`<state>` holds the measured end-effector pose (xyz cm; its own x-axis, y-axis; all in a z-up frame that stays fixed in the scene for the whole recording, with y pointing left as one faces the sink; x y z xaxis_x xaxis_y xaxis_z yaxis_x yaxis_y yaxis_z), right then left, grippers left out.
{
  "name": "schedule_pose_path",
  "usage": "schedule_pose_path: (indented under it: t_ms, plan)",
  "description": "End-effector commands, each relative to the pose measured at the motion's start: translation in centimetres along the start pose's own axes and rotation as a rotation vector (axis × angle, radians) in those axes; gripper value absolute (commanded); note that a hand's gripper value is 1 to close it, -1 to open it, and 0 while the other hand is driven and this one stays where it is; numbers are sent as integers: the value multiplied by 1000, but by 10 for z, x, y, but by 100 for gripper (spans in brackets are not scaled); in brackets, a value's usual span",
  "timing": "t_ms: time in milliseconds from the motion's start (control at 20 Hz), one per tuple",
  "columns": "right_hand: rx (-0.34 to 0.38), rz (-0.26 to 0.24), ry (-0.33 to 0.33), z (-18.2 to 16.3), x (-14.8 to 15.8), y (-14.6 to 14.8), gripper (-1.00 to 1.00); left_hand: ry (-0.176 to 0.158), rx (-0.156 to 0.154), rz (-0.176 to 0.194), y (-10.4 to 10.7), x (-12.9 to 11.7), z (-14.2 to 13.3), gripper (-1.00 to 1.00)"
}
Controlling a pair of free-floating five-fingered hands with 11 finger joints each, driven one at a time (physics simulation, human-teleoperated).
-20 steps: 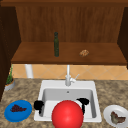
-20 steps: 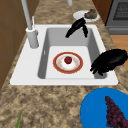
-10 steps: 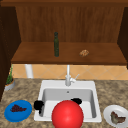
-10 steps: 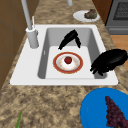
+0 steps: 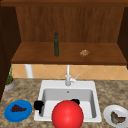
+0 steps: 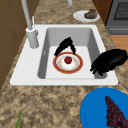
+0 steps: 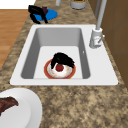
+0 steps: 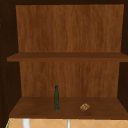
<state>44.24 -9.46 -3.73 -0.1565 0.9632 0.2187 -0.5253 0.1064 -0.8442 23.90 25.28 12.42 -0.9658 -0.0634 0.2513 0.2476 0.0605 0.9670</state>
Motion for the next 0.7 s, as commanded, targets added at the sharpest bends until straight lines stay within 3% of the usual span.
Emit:
schedule_pose_path:
  t_ms: [0, 200, 450, 650]
  plan:
    - [17, 88, 55, 3, 2, 20, -100, 0, 0, 0, 0, 0, 0, 0]
    - [10, 138, 99, 2, 14, 42, -100, 0, 0, 0, 0, 0, 0, 0]
    - [56, 254, 190, -25, 37, 58, -100, 0, 0, 0, 0, 0, 0, 0]
    - [106, 268, 185, -45, 29, 49, -100, 0, 0, 0, 0, 0, 0, 0]
